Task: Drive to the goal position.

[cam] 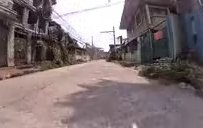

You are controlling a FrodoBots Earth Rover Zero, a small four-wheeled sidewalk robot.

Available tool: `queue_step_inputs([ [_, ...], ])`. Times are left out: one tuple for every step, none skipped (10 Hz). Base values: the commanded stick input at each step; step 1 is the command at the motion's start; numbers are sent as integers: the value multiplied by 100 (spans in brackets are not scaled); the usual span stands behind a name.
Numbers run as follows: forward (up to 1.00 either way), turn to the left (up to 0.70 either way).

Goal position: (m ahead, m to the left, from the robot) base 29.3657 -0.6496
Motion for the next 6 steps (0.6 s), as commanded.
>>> queue_step_inputs([
  [100,1],
  [100,1],
  [100,1],
  [100,1],
  [100,1],
  [100,1],
])
